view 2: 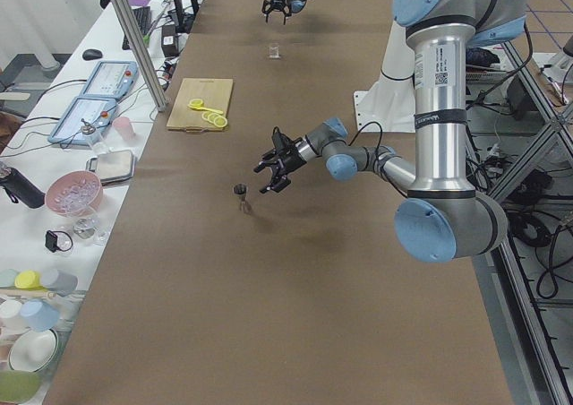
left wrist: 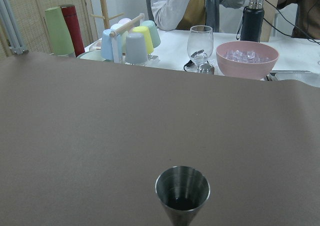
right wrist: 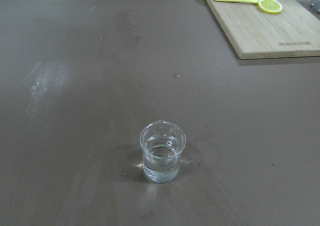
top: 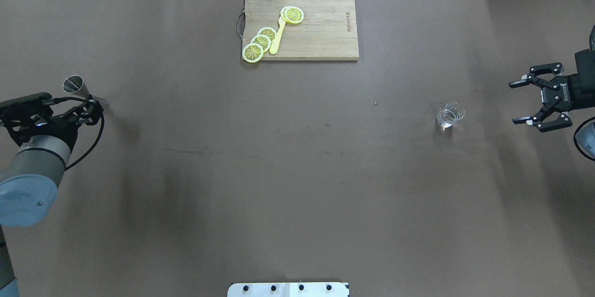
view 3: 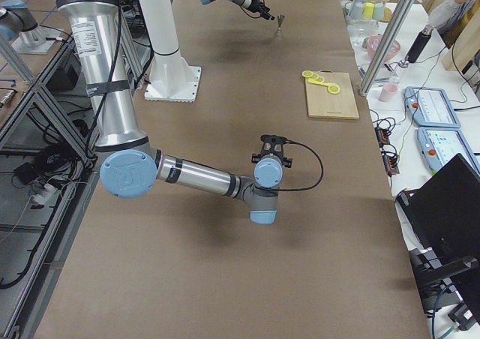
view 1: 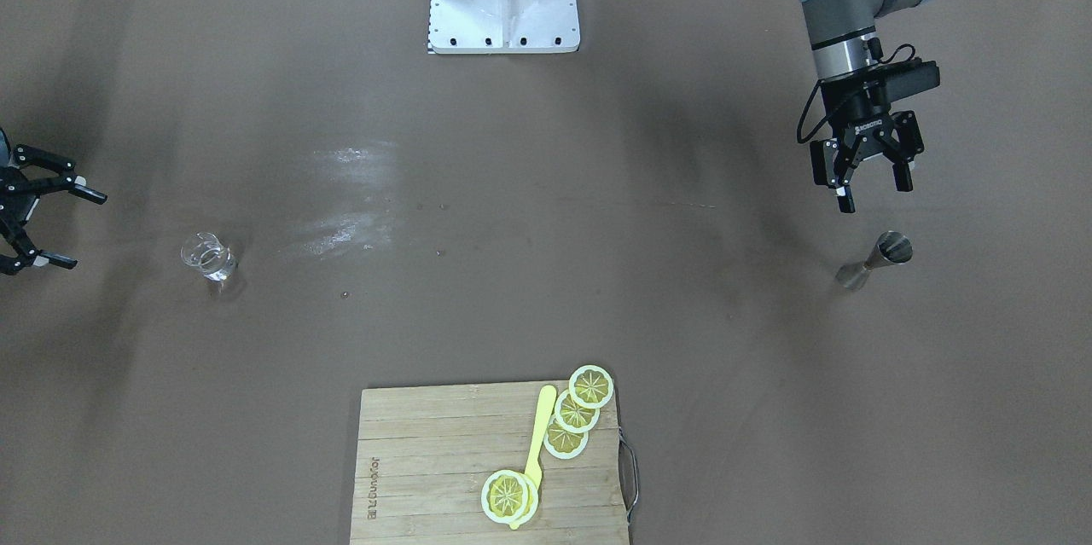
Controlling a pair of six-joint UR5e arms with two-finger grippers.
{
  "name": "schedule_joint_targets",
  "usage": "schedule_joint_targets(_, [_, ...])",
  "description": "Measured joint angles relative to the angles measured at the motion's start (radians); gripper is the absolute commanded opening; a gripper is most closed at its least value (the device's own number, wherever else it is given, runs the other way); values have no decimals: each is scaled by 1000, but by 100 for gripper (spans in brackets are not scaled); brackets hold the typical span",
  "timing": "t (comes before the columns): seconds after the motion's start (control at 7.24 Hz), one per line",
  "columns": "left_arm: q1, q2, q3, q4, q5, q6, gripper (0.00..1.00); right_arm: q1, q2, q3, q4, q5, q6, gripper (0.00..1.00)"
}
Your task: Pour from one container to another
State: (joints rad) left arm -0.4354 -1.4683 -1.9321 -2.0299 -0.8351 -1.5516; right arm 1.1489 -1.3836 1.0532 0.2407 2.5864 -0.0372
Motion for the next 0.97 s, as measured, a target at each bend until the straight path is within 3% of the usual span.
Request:
schedule_joint_targets(0.41, [22, -25, 62, -6, 48, -2, 97, -72, 10, -13, -17, -25, -78, 97])
schedule_joint_targets(0.69, [23, -37, 93, -6, 54, -58, 97, -91, 71, -67, -20, 6, -65, 97])
schedule_joint_targets(0.97, [24, -48, 125, -3, 121, -90, 97, -93, 104, -110, -20, 19, -59, 97])
